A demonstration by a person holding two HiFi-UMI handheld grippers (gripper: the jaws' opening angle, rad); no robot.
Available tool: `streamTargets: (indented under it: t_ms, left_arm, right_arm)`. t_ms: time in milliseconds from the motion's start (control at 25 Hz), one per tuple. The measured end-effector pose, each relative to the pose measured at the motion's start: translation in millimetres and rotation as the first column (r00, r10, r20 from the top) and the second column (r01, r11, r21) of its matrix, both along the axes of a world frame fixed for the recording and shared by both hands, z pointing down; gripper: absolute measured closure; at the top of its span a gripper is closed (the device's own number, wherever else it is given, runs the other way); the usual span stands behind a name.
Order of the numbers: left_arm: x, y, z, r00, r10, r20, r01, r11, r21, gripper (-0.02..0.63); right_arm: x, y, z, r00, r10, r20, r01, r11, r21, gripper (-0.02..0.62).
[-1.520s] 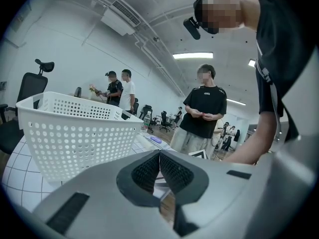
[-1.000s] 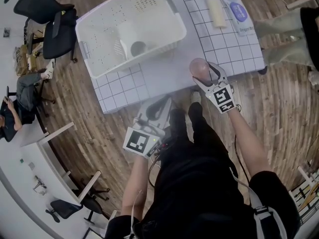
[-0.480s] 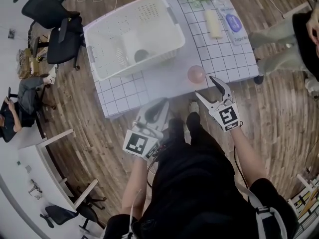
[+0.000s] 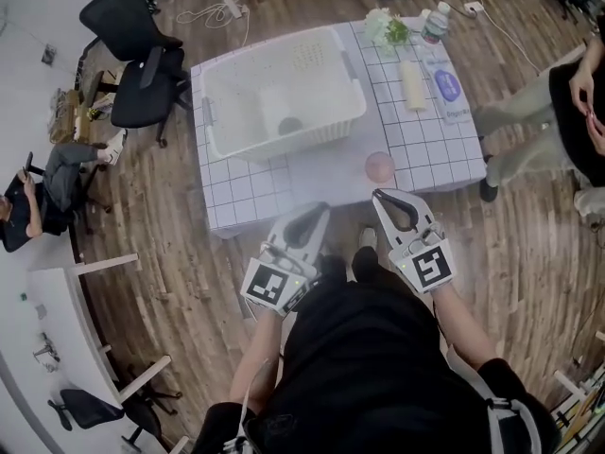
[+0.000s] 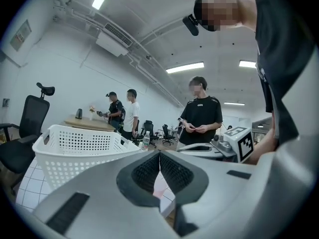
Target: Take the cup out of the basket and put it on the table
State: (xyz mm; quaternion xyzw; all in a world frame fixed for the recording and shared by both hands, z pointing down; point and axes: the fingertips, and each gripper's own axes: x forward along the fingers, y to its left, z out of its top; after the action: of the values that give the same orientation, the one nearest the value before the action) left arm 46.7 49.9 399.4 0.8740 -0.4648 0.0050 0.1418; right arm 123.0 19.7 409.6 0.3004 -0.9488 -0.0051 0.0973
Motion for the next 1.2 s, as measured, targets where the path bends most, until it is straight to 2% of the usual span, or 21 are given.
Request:
streamTargets:
  t_ms: [240,480,720,880,1200]
  left_arm:
    - [-4,11,-9,1.000,-0.025,-0.011,0.025,1.000,0.017,0.595]
    - [-12,12,-17,0.998,-0.061,0.024,0.060,0.997,0.053,0.596]
    - [-16,14,-28,0.998,-0.046,-0.040,0.049,0.996,0.077,0.597]
    - [-21,19,-29,0.999,-0.037,-0.017,0.038,0.996,0.086,0.597]
    - [-40,33,-28,0.999,-0.027,-0.022,0.028,0.996,0.081,0.597]
  right_arm:
    - [-17,18,-16,0.998,-0.052,0.023,0.053,0.998,-0.020,0.580]
    - [-27,28,-19,0.997,-0.066,0.029,0.067,0.997,-0.037,0.580]
    - [-34,34,-20,0.998,-0.064,0.020,0.065,0.997,-0.036,0.580]
    - [-38,37,-19,0.998,-0.056,0.014,0.057,0.997,-0.047,0.580]
    - [-57,48,-15,0.999,-0.049,-0.016,0.047,0.996,-0.076,0.580]
